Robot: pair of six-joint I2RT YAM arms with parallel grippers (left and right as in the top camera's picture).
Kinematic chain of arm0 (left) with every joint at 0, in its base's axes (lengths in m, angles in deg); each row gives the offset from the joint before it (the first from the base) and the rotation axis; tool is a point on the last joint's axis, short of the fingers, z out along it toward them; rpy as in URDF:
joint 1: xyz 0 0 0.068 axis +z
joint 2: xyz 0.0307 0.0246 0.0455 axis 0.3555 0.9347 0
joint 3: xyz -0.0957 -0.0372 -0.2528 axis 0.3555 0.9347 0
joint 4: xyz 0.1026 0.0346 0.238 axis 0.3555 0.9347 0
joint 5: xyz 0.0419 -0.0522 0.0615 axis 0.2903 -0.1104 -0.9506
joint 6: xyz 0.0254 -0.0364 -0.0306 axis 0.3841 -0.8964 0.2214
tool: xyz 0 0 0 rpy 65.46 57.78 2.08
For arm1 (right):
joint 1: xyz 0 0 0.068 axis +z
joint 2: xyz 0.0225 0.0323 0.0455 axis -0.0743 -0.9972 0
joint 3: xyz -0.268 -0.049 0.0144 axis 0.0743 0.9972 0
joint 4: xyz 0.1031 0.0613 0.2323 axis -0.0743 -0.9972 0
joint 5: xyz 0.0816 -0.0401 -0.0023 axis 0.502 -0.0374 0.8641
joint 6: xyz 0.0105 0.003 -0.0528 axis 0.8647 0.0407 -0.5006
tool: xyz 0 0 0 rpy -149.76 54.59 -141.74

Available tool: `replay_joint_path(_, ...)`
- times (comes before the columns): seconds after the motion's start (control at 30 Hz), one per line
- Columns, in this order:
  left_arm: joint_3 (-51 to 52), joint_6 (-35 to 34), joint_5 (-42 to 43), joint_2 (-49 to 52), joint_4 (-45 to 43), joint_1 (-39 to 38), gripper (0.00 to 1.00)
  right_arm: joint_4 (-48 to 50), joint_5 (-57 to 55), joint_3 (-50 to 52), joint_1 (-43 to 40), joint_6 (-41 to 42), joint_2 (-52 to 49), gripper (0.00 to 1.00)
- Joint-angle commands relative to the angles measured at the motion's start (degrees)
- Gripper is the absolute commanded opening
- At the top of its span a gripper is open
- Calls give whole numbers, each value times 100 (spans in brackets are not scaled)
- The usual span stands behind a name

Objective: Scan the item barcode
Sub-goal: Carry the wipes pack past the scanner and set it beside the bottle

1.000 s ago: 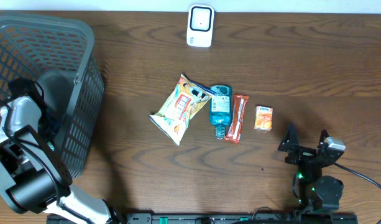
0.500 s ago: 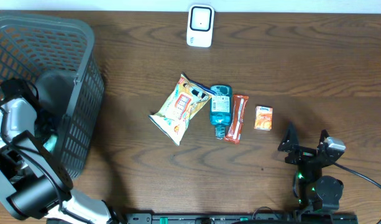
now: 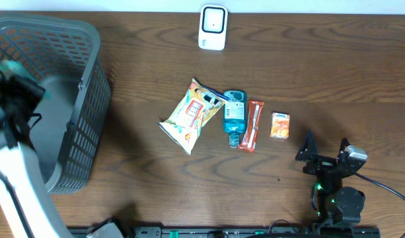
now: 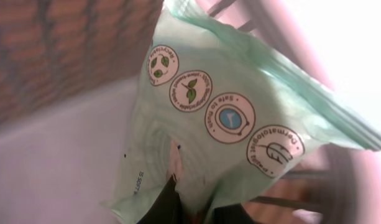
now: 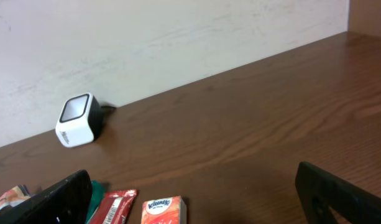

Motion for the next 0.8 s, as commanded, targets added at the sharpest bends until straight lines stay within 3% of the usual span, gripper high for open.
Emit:
replay_joint_path(0.0, -149, -782, 1010, -741, -341, -35, 7, -15, -4, 15, 20, 15, 31, 99)
replay_joint_path(0.13, -149, -1012, 1694, -1189, -562, -531, 7, -15, -4, 15, 20, 15, 31, 99)
replay_joint_path(0.33, -146, -780, 1611, -1091, -592, -2201, 7, -15, -4, 15, 20, 15, 31, 99)
replay_joint_path(0.6, -146, -640, 595, 109, -664, -4538, 7, -13, -4, 15, 20, 15, 31, 99)
replay_joint_path(0.77, -146, -616, 498, 1255, -660, -5410, 7, -15, -2, 15, 20, 15, 31, 99)
